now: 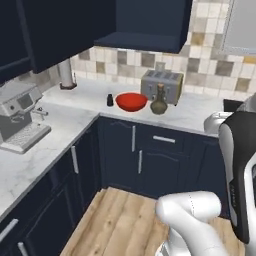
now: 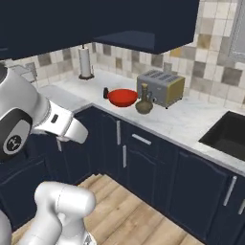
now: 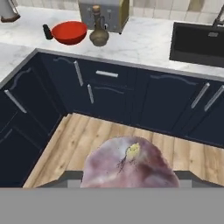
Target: Retrieve the bottle and the shaker from the cabinet and place them next to the mixing bowl on the counter. Then add garlic from the fridge to the mixing bowl.
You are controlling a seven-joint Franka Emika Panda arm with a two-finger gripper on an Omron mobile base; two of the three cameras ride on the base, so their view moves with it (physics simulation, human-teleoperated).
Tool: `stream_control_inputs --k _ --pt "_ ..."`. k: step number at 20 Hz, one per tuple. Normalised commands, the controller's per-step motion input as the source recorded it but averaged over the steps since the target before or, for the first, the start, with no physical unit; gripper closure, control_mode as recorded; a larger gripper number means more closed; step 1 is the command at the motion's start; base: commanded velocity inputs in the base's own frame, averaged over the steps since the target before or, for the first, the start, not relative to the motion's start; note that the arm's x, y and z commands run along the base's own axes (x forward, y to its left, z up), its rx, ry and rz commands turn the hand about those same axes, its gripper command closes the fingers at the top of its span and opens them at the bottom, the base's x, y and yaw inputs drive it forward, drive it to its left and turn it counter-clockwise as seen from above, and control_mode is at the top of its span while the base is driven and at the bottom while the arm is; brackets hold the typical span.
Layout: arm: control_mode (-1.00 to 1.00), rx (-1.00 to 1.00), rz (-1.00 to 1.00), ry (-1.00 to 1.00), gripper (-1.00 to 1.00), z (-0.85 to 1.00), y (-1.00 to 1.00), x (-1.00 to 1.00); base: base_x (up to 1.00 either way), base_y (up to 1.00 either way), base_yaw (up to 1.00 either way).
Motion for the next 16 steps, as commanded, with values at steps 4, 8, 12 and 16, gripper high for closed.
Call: stream_control_inputs --k 4,8,12,16 --pt "1.00 0.00 0.00 0.00 1.00 0.00 0.00 0.00 0.99 0.44 -0.02" --pt "1.00 0.00 0.00 0.00 1.00 0.00 0.00 0.00 1.00 0.48 -0.03" --pt "1.00 0.00 0.00 0.00 1.00 0.00 0.00 0.00 1.00 0.31 0.00" --pt "1.00 0.00 0.00 0.00 1.00 0.00 0.00 0.00 0.66 0.00 -0.18"
